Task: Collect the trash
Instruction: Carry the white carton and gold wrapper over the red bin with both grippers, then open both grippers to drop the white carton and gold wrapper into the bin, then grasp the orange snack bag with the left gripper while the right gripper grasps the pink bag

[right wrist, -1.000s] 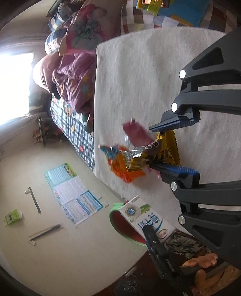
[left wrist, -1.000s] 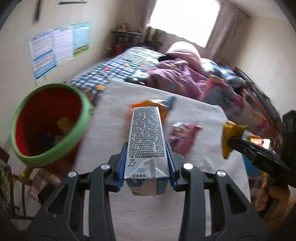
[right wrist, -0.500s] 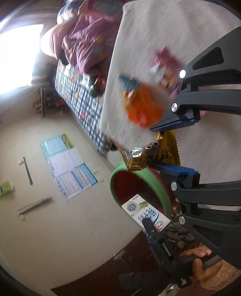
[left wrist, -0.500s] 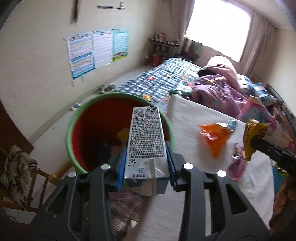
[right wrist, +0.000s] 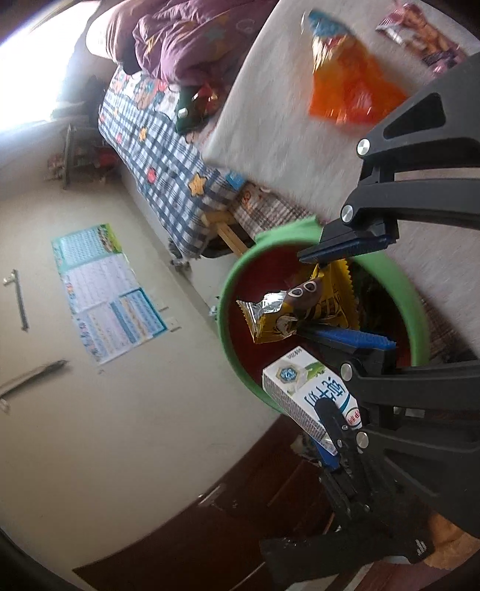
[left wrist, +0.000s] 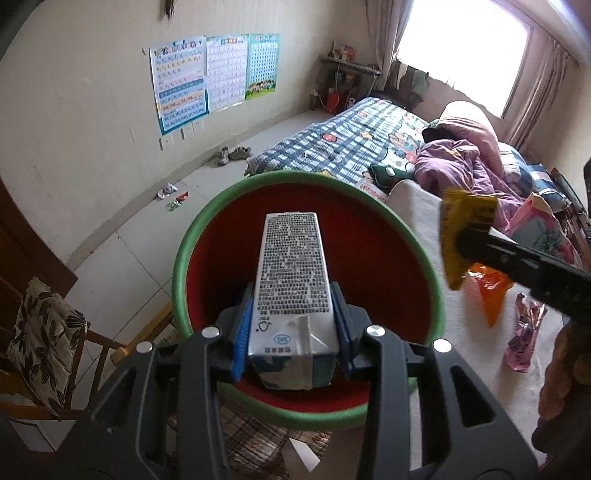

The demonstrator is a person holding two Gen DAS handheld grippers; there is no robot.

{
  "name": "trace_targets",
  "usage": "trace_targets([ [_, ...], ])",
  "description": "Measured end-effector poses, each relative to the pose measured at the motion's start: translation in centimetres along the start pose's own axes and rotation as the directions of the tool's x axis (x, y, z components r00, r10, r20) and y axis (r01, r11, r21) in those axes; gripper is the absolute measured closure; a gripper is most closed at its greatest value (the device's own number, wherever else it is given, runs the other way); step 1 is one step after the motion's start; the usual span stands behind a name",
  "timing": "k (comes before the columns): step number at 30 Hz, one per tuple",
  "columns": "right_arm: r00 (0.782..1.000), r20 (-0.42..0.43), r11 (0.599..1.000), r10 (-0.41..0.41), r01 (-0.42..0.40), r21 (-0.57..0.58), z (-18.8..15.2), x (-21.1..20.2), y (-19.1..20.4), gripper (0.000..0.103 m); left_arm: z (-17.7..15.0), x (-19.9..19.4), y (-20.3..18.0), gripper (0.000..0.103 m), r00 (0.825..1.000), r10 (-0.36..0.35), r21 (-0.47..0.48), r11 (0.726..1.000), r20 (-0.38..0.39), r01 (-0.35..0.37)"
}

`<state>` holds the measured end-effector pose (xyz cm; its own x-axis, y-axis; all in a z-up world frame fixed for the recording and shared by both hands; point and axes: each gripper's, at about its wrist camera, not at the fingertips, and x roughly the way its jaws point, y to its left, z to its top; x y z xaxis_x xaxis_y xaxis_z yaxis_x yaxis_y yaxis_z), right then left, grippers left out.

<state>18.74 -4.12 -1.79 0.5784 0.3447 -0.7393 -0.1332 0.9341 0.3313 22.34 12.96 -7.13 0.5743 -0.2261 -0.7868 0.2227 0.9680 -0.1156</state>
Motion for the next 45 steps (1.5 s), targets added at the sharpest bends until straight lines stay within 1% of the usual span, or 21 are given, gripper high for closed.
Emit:
trace_targets([
  [6,0.999,-0.049,1.0,-0.009,0.008,-0.009,0.0,3.1,0.5,0.067,0.3,1.5,0.8,0.067,0.999,-0.017,0.004,1.0,-0.031,0.018],
  [8,0.999,-0.052,1.0,-0.005,0.006,0.002,0.0,3.5,0.4,0.063,0.3,1.9,0.9,0.067,0.999,-0.025,0.006,1.0,-0.042,0.025],
  [10,0.999,-0.04,1.0,0.001,-0.001,0.018,-0.1,3.2,0.6,0.048,0.5,2.4,0.9,0.067,0.998,-0.03,0.01,0.999,-0.05,0.031],
  [12,1.0,-0.023,1.0,0.01,-0.01,0.029,0.1,2.7,0.4,0.042,0.6,2.8,0.9,0.067,0.998,-0.034,0.012,0.999,-0.057,0.035],
  [16,1.0,0.002,0.999,0.009,-0.01,0.034,0.2,1.5,0.2,0.042,0.5,3.4,0.8,0.067,0.996,-0.041,0.01,0.999,-0.074,0.041],
  [19,1.0,0.014,0.999,-0.007,0.006,0.035,-0.3,0.5,0.2,0.042,0.4,3.6,0.6,0.067,0.996,-0.045,0.014,0.999,-0.083,0.046],
  [23,0.999,0.021,0.998,-0.038,0.037,0.042,-1.6,-0.9,-0.5,0.042,0.3,4.0,0.6,0.067,0.995,-0.04,0.012,0.999,-0.091,0.041],
  [26,0.996,0.028,0.995,-0.083,0.081,0.052,-2.9,-1.9,-1.4,0.042,0.1,4.0,0.6,0.065,0.995,-0.032,0.012,0.999,-0.09,0.033],
  [28,0.992,0.031,0.991,-0.119,0.117,0.069,-4.0,-2.6,-2.3,0.041,0.0,4.0,0.6,0.052,0.996,-0.025,0.01,1.0,-0.089,0.026],
  [29,0.99,0.032,0.987,-0.139,0.136,0.083,-4.5,-2.9,-2.9,0.04,0.0,4.0,0.6,0.05,0.996,-0.022,0.009,1.0,-0.088,0.023],
  [30,0.985,0.038,0.981,-0.166,0.162,0.103,-5.1,-3.5,-3.7,0.039,-0.1,3.9,0.7,0.047,0.996,-0.016,0.006,1.0,-0.088,0.017],
  [32,0.974,0.057,0.967,-0.22,0.209,0.148,-5.9,-4.7,-5.2,0.036,-0.2,3.6,0.8,0.046,0.996,-0.011,0.001,1.0,-0.085,0.011],
  [34,0.957,0.077,0.938,-0.281,0.257,0.233,-7.1,-6.3,-7.7,0.034,-0.3,3.2,0.8,0.045,0.997,-0.004,-0.003,1.0,-0.075,0.004],
  [35,0.951,0.079,0.927,-0.298,0.269,0.262,-7.4,-6.8,-8.6,0.034,-0.3,2.9,0.7,0.044,0.998,-0.001,-0.005,1.0,-0.068,0.001],
  [38,0.922,0.054,0.861,-0.383,0.336,0.383,-9.3,-8.7,-12.4,0.033,-0.4,2.0,0.4,0.042,0.999,-0.001,-0.009,1.0,-0.04,0.001],
  [41,0.908,0.022,0.809,-0.418,0.361,0.463,-10.7,-9.9,-15.1,0.03,-0.5,1.1,-0.4,0.039,1.0,-0.004,-0.002,1.0,-0.014,0.004],
  [42,0.9,0.021,0.794,-0.435,0.373,0.48,-11.2,-10.3,-15.7,0.029,-0.6,0.8,-0.8,0.038,1.0,-0.006,0.004,1.0,-0.004,0.007],
  [44,0.888,0.018,0.779,-0.46,0.394,0.487,-11.6,-11.0,-16.2,0.025,-0.6,0.5,-1.4,0.036,1.0,-0.011,0.017,1.0,0.005,0.011],
  [45,0.889,0.013,0.777,-0.458,0.393,0.493,-11.8,-11.1,-16.5,0.025,-0.6,0.3,-1.7,0.036,1.0,-0.013,0.024,1.0,0.009,0.013],
])
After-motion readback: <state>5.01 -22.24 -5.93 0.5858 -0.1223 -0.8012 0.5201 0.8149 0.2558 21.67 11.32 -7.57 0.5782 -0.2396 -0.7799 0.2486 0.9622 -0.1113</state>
